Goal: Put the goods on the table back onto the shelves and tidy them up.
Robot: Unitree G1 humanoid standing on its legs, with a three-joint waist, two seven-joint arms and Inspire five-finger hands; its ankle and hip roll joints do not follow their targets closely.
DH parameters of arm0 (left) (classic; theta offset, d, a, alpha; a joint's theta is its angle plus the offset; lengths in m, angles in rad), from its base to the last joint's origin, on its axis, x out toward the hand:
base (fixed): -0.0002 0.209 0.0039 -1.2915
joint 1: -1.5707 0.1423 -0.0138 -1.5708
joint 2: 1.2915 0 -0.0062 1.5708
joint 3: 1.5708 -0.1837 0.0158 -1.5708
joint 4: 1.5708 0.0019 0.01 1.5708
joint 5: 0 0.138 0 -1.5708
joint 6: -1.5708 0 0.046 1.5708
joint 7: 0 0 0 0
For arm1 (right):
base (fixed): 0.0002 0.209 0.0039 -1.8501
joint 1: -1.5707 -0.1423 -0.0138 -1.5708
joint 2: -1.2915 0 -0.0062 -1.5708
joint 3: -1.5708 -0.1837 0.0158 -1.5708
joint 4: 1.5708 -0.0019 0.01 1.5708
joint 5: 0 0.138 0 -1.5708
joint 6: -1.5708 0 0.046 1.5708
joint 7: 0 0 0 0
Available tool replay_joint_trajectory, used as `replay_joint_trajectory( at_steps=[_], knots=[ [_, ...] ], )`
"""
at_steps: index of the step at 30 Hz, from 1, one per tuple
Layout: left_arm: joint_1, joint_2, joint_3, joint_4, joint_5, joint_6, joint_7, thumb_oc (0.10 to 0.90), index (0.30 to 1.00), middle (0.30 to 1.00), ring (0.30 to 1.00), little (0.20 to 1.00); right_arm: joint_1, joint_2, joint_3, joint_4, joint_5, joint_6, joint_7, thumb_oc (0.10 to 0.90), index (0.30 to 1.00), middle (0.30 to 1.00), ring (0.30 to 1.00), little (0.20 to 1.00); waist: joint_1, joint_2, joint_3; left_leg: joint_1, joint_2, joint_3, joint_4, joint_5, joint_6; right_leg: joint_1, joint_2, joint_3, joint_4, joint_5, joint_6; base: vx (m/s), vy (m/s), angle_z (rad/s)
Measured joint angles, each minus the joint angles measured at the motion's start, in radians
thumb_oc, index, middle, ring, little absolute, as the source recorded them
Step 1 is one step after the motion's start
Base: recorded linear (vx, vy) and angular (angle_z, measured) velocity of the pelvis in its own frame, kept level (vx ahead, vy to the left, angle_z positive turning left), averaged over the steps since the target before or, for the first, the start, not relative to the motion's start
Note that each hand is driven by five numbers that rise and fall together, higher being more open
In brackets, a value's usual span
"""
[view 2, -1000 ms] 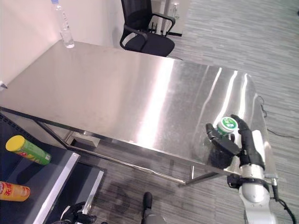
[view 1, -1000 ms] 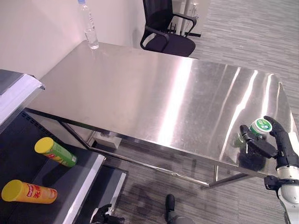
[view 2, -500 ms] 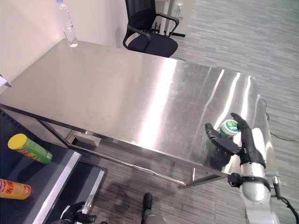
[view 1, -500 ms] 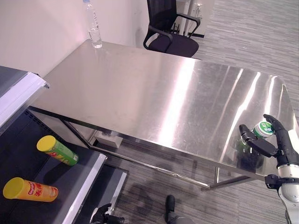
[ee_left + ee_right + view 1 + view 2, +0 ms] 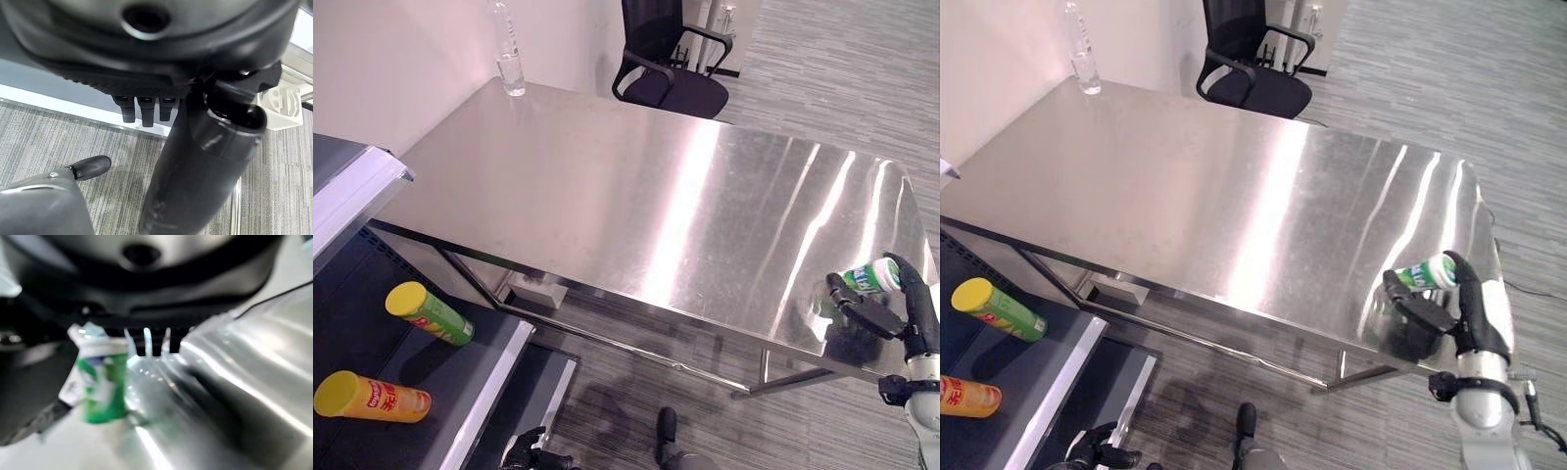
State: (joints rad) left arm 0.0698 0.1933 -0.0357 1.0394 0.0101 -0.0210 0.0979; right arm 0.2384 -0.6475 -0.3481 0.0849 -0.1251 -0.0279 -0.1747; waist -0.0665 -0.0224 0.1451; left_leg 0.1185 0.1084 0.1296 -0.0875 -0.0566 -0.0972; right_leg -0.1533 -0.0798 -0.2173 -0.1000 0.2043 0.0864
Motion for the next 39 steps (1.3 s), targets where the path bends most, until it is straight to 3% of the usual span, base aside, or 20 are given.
replay_joint_trajectory(
  at_steps=[1,11,32,36,37,39],
  knots=[
    [0.0,0.0,0.0,0.0,0.0,0.0,0.0,0.8,0.9,0.9,0.9,0.9,0.001,0.0,0.0,0.0,-0.018,-0.003,-0.002,0.4,0.3,0.3,0.3,0.3,-0.001,0.004,0.003,0.0,0.0,0.0,0.0,0.0,0.0,0.0,0.0,0.0,0.0,0.0,0.0,0.0,0.0,0.0],
    [-0.003,0.001,0.0,0.0,0.0,0.0,0.002,0.8,0.9,0.9,0.9,0.9,-0.04,-0.001,-0.019,-0.001,-0.026,0.0,-0.047,0.4,0.3,0.3,0.3,0.3,-0.002,0.005,0.006,0.001,0.0,0.0,0.0,0.0,0.0,0.0,0.001,0.001,0.0,0.0,0.0,0.0,0.0,0.0],
    [-0.001,0.002,0.001,0.0,-0.001,0.0,0.002,0.8,0.9,0.9,0.9,0.9,-0.055,-0.01,-0.009,-0.025,-0.021,0.007,-0.035,0.4,0.3,0.3,0.3,0.3,0.005,0.008,0.005,0.003,0.0,0.0,0.0,0.0,0.0,0.002,0.001,0.001,0.001,0.001,-0.001,0.0,0.0,0.0],
    [0.001,0.004,0.002,-0.001,-0.003,-0.001,0.0,0.8,0.9,0.9,0.9,0.9,-0.124,-0.161,-0.011,-0.038,0.026,-0.001,-0.019,0.4,0.3,0.3,0.3,0.3,0.007,0.014,0.005,0.021,0.001,-0.001,0.0,0.0,0.0,0.022,0.0,-0.002,0.006,0.001,-0.001,0.01,-0.013,0.03],
    [0.003,0.008,0.002,-0.001,-0.006,-0.001,-0.003,0.8,0.9,0.9,0.9,0.9,-0.163,-0.262,-0.011,-0.054,0.056,-0.002,-0.006,0.4,0.3,0.3,0.3,0.3,0.009,0.016,0.004,0.021,0.0,-0.002,0.003,0.0,0.0,0.026,-0.002,-0.003,0.007,0.001,-0.001,0.0,-0.025,0.07],
    [0.004,0.019,0.002,0.0,-0.008,-0.005,-0.003,0.8,0.9,0.9,0.9,0.9,-0.259,-0.374,-0.016,-0.057,0.105,-0.045,0.0,0.4,0.3,0.3,0.3,0.3,0.021,0.01,0.003,0.025,0.004,-0.011,0.011,0.0,-0.001,0.04,-0.001,-0.012,0.007,0.0,-0.002,0.0,-0.026,0.11]
  ],
)
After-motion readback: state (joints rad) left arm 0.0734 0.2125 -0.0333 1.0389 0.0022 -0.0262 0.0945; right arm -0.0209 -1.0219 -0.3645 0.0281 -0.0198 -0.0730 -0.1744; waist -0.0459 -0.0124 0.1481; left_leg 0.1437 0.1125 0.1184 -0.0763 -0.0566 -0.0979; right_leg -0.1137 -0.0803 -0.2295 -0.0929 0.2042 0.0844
